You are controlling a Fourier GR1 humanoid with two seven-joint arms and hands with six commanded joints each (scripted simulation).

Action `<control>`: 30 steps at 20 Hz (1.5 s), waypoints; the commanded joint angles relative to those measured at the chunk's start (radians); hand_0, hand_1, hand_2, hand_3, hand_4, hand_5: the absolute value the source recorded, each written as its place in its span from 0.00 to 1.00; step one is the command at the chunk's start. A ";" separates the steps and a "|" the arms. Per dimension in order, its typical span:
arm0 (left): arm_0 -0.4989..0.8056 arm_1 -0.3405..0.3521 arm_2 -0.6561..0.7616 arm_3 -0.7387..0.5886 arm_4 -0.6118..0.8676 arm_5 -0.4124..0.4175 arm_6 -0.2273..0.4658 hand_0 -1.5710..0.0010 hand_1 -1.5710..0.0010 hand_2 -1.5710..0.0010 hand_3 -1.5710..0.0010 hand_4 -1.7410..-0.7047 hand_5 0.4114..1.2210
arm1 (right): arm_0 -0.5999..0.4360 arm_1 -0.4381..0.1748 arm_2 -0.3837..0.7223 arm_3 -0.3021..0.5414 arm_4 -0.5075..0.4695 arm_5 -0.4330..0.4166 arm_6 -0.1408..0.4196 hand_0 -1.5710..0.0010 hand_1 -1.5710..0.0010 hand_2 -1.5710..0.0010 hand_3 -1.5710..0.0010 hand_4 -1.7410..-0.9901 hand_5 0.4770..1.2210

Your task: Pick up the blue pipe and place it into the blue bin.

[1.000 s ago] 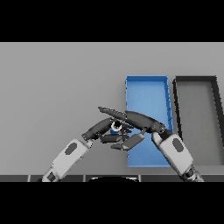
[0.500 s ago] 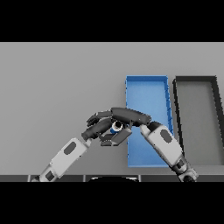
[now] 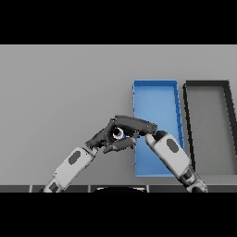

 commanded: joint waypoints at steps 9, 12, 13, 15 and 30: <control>-0.029 0.049 -0.028 0.006 -0.043 -0.051 0.031 0.50 0.59 0.58 0.83 0.47 1.00 | 0.046 0.053 -0.032 -0.027 0.021 0.060 0.017 0.01 0.01 0.01 0.01 0.35 0.97; -0.041 0.054 -0.011 0.022 -0.065 -0.096 0.012 0.74 0.79 0.79 0.91 0.67 0.87 | 0.056 0.081 -0.046 -0.049 0.017 0.057 0.068 0.01 0.01 0.01 0.01 0.34 0.98; -0.043 0.053 -0.009 0.031 -0.088 -0.095 -0.014 0.80 0.83 0.83 0.93 0.72 0.78 | 0.066 0.088 -0.048 -0.056 0.012 0.063 0.059 0.00 0.00 0.00 0.01 0.34 0.99; -0.030 0.049 -0.012 0.030 -0.109 -0.074 0.004 0.87 0.89 0.89 0.96 0.80 0.60 | 0.062 0.102 -0.056 -0.061 0.016 0.061 0.065 0.00 0.00 0.00 0.00 0.34 0.99; 0.013 0.046 -0.006 0.008 -0.094 -0.024 0.167 1.00 1.00 1.00 1.00 0.84 0.16 | 0.005 0.161 -0.135 -0.055 -0.283 -0.038 0.232 0.00 0.00 0.00 0.00 0.33 1.00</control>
